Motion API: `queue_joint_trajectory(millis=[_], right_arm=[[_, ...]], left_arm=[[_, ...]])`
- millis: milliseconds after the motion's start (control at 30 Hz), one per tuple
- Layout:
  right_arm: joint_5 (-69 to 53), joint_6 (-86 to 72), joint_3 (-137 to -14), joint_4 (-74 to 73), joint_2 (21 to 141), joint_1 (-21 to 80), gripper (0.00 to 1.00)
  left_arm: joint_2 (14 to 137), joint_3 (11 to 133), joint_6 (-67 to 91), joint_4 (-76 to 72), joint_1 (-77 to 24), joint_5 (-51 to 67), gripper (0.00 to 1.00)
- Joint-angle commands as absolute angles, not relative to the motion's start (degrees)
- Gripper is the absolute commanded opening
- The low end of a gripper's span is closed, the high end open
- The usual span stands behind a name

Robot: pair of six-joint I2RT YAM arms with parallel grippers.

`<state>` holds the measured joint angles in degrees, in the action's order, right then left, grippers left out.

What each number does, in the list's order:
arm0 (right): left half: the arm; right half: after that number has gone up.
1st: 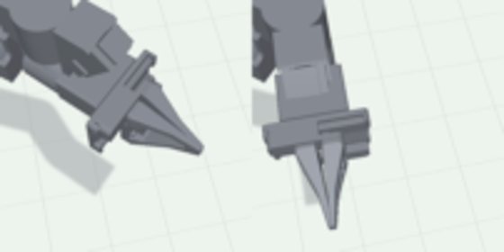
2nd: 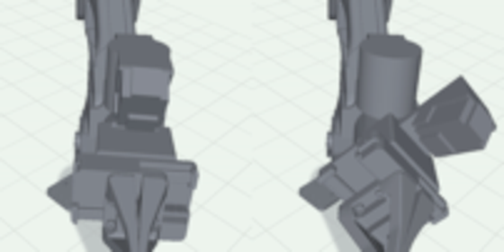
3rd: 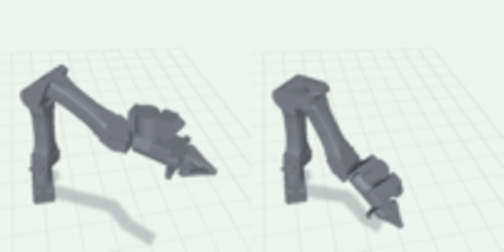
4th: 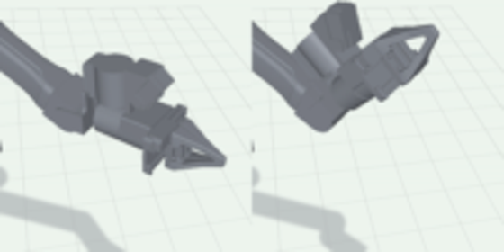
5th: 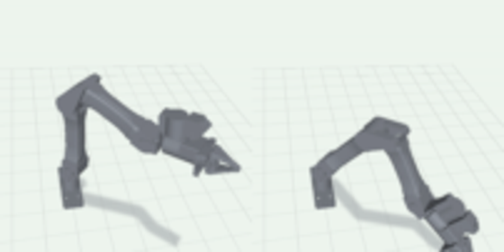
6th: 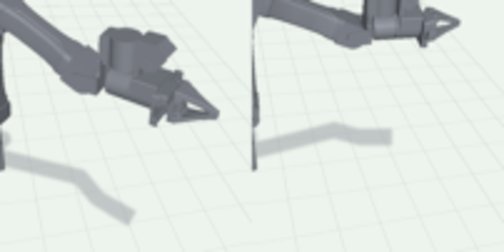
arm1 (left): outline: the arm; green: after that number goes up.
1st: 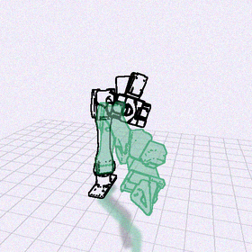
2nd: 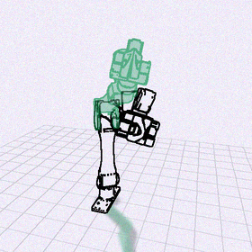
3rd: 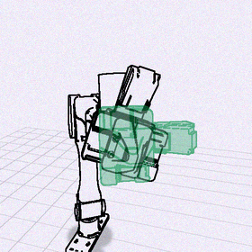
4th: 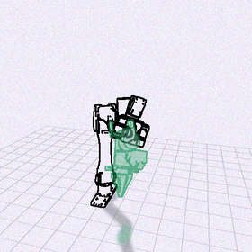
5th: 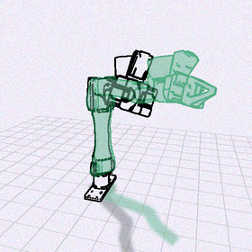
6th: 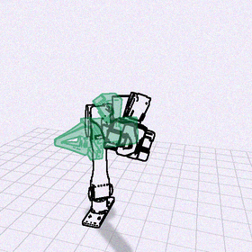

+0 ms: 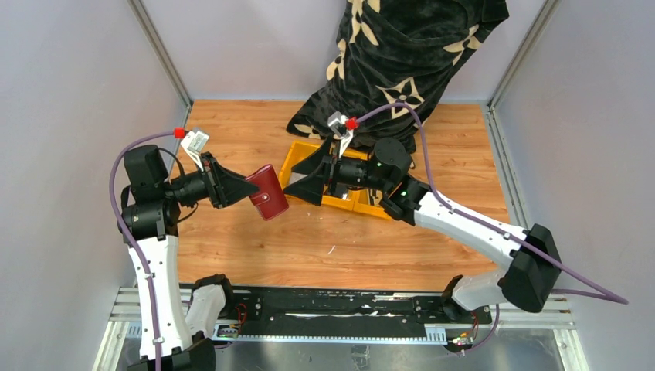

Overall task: Take the credit cards out of the card holder
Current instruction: Open the card holder.

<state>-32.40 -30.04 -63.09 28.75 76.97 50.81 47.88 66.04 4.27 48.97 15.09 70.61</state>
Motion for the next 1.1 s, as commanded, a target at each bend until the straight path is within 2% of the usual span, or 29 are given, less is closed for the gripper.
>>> queue_joint_trajectory(millis=[0, 167, 333, 467, 600, 667, 733, 767, 833, 900, 933, 1067], right_arm=[[-45.8, -40.5, -64.7, 36.2, 80.9, 50.6, 0.90], [-50.4, -46.4, -64.9, 42.0, 85.1, 50.7, 0.89], [-51.9, -54.2, -62.7, 52.5, 87.5, 50.7, 0.81], [-52.8, -59.8, -63.2, 59.3, 90.0, 50.6, 0.71], [-53.1, -62.1, -64.1, 60.8, 91.5, 50.7, 0.52], [-53.2, -61.8, -64.1, 59.3, 91.7, 50.6, 0.37], [-53.6, -60.1, -64.1, 56.3, 91.3, 50.6, 0.20], [-54.0, -58.4, -64.1, 54.5, 90.9, 50.6, 0.14], [-54.7, -54.0, -65.2, 48.4, 89.9, 50.6, 0.03], [-55.4, -46.8, -68.2, 37.8, 89.0, 50.7, 0.00], [-55.7, -43.7, -69.9, 32.3, 88.6, 50.7, 0.00], [-59.5, -33.2, -77.7, 13.9, 89.1, 50.7, 0.00]], left_arm=[[46.9, 67.7, 3.7, 49.1, 15.1, 78.6, 0.02], [46.3, 68.7, 4.2, 49.1, 15.1, 81.6, 0.03], [45.7, 69.6, 4.7, 49.2, 15.1, 82.3, 0.03], [45.6, 69.5, 4.8, 49.3, 15.1, 81.6, 0.05], [45.5, 68.9, 4.7, 49.3, 15.1, 79.8, 0.11], [45.5, 68.7, 4.7, 49.2, 15.1, 79.4, 0.13], [45.5, 68.8, 4.8, 49.2, 15.1, 79.0, 0.23], [45.6, 68.8, 4.9, 49.2, 15.1, 78.8, 0.35], [45.7, 69.0, 5.0, 49.3, 15.1, 78.2, 0.72], [45.7, 68.5, 5.1, 49.3, 15.1, 77.7, 0.96], [45.7, 68.2, 5.0, 49.2, 15.1, 77.7, 0.99], [45.7, 67.2, 5.4, 49.2, 15.1, 79.1, 1.00]])
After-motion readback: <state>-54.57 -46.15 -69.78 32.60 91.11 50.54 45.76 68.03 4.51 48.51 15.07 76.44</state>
